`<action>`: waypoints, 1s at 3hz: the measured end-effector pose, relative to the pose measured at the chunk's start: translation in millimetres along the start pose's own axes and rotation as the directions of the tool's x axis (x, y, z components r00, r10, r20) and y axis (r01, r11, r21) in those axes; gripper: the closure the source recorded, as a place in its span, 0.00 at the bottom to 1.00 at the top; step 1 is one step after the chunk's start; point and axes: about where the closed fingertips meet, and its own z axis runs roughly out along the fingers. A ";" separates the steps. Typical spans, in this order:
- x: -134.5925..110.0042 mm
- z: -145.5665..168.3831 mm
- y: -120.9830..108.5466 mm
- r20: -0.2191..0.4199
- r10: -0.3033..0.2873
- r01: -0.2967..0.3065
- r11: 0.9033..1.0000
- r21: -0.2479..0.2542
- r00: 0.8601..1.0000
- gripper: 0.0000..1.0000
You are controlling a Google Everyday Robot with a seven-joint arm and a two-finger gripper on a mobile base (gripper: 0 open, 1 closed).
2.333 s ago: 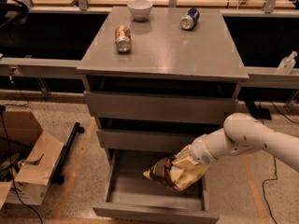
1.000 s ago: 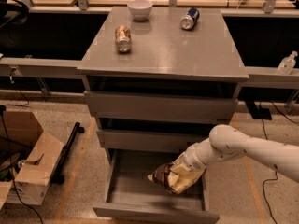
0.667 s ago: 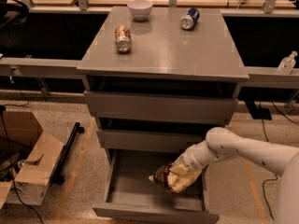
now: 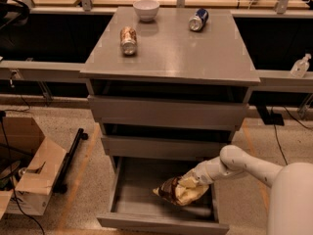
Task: Place brown chip bag into bottom drawer
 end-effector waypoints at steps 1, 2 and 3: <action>23.9 18.9 -24.7 0.117 0.095 -0.089 0.994 -0.059 0.989 1.00; 51.5 37.4 -38.8 0.201 0.190 -0.170 0.979 -0.115 0.961 1.00; 72.7 49.6 -41.4 0.251 0.263 -0.227 0.960 -0.161 0.932 0.82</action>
Offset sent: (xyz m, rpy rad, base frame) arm 0.0056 -0.0376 -0.1136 0.3708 0.1529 -0.2426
